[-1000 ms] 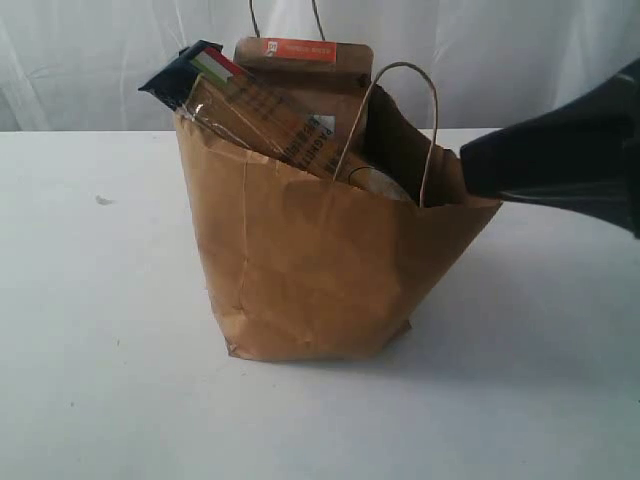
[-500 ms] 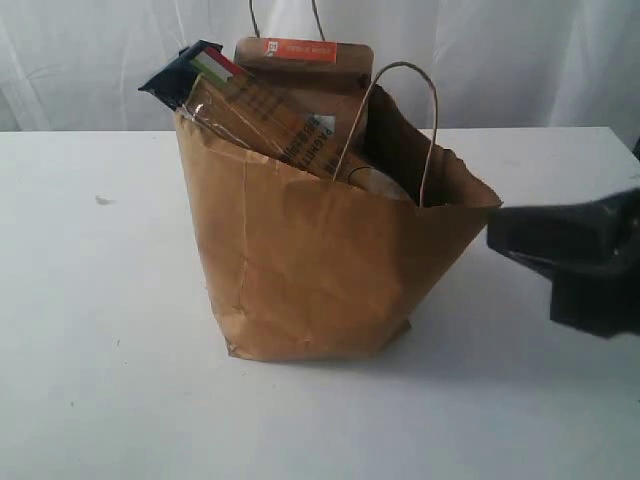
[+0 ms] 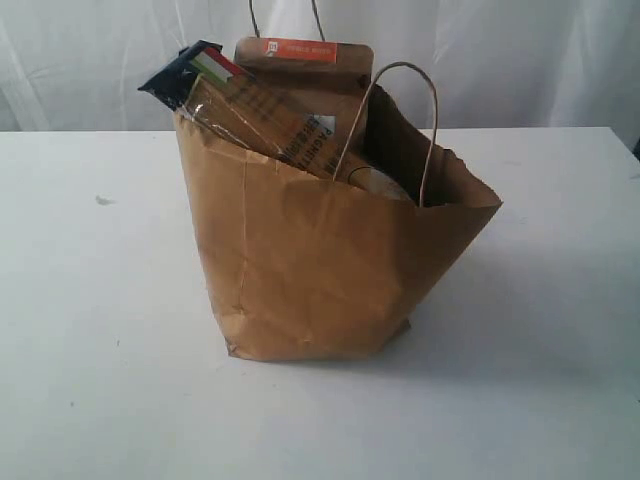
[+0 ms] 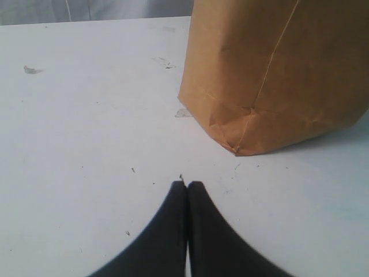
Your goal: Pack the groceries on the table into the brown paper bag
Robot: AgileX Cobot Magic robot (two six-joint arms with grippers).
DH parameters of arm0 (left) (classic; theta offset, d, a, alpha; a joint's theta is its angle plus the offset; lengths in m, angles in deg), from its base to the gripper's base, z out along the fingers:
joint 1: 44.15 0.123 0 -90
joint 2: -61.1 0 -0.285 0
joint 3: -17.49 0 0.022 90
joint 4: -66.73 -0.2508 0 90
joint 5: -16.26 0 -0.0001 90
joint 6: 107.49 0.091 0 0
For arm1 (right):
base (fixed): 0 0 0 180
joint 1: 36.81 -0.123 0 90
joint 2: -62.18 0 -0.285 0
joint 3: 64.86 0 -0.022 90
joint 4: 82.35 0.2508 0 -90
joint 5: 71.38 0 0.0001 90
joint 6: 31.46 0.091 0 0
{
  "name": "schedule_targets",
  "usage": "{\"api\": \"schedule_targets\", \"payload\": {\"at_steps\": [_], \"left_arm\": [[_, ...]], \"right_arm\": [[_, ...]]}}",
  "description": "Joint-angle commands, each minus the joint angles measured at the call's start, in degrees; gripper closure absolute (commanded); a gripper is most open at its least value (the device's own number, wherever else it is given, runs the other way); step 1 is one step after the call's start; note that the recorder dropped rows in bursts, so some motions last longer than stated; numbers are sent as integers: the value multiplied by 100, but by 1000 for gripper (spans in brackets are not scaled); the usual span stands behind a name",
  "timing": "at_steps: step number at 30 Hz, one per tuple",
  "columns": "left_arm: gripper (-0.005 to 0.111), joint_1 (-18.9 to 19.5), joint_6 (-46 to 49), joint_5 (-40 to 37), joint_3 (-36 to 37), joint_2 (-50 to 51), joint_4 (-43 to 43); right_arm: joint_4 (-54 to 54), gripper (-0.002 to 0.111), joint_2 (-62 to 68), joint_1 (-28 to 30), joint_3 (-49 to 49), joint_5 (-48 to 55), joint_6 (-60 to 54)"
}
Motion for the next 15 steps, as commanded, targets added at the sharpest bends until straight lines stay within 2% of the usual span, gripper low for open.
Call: {"api": "schedule_targets", "payload": {"at_steps": [1,15], "left_arm": [[107,17,11,-24,19,-26,21],[107,17,11,-24,19,-26,21]], "right_arm": [[-11,108,-409,271,358,-113,-76],[-11,108,-657,341,560,-57,-76]]}}
